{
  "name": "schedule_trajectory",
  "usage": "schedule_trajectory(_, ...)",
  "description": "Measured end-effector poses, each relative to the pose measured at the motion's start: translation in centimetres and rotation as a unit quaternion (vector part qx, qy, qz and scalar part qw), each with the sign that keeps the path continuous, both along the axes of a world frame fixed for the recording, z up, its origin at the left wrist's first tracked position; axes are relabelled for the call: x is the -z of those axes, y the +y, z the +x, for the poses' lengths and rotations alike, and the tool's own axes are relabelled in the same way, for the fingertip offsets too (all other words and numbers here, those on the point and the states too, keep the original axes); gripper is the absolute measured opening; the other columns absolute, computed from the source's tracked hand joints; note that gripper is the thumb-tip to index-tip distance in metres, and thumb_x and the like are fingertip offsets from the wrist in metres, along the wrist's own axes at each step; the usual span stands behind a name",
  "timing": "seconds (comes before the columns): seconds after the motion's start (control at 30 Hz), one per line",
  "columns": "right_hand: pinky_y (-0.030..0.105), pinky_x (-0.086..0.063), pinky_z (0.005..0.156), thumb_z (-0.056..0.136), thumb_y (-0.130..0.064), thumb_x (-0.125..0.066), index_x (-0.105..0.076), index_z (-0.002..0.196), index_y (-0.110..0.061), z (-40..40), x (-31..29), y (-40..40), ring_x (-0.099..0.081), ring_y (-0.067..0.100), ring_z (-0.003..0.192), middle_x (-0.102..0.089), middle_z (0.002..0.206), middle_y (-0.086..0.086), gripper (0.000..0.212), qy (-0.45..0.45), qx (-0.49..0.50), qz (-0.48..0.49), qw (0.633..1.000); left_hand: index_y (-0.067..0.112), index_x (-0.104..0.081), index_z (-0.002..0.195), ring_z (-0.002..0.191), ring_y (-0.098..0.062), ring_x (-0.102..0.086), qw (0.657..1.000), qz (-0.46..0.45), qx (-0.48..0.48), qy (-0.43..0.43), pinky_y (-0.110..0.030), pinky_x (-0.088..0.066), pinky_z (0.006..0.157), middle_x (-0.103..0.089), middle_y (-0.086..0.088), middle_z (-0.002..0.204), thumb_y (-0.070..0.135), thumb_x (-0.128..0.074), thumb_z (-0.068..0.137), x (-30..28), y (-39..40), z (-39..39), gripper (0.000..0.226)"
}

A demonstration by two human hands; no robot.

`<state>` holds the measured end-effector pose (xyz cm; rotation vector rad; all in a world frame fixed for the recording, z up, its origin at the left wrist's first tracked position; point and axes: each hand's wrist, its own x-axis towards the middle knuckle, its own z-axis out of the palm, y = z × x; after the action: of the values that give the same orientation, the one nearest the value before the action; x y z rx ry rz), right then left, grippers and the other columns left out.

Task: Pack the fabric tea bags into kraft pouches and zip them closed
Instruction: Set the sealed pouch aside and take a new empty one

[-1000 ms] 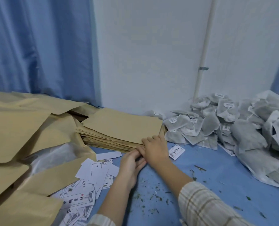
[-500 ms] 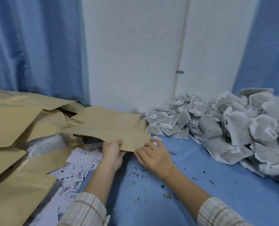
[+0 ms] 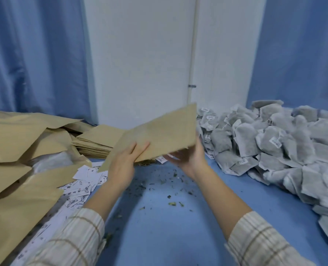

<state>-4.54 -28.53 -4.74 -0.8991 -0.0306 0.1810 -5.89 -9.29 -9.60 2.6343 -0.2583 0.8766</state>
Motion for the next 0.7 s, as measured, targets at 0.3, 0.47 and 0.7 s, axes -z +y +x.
schedule_trajectory(0.3, 0.022, -0.045, 0.042, 0.096, -0.018, -0.04, -0.053, 0.077, -0.011, -1.1, 3.7, -5.4, -0.05, 0.008, 0.032, -0.051, 0.037, -0.004, 0.024, 0.046, 0.034, -0.094, 0.994, 0.049, 0.002, 0.144, 0.139, -0.025, -0.021, 0.96, 0.226, -0.024, 0.164, -0.034, -0.019, 0.111, -0.006, 0.001, 0.159, 0.001, -0.041, 0.082, 3.1, 0.1, -1.5, 0.09)
schedule_trajectory(0.47, 0.021, -0.046, 0.042, 0.091, -0.006, -0.04, -0.045, 0.062, -0.013, -1.2, 5.8, -4.9, -0.043, 0.006, 0.029, -0.044, 0.034, -0.008, 0.03, 0.042, 0.05, -0.21, 0.976, 0.037, 0.006, 0.149, 0.145, -0.019, 0.004, 0.922, 0.069, 0.118, 0.363, -0.038, -0.006, 0.116, 0.009, 0.004, 0.158, 0.05, -0.069, 0.064, 3.9, -2.8, -2.2, 0.114)
schedule_trajectory(0.7, 0.026, -0.053, 0.046, 0.087, -0.003, -0.054, -0.058, 0.074, -0.001, -1.0, 7.4, -4.6, -0.058, 0.014, 0.041, -0.055, 0.047, 0.002, 0.014, 0.065, 0.049, -0.158, 0.984, 0.018, -0.06, 0.118, 0.092, -0.011, -0.054, 0.916, -0.356, 0.011, 0.184, -0.02, -0.036, 0.079, -0.064, 0.0, 0.114, 0.033, -0.058, 0.088, 2.2, -9.5, -1.1, 0.033)
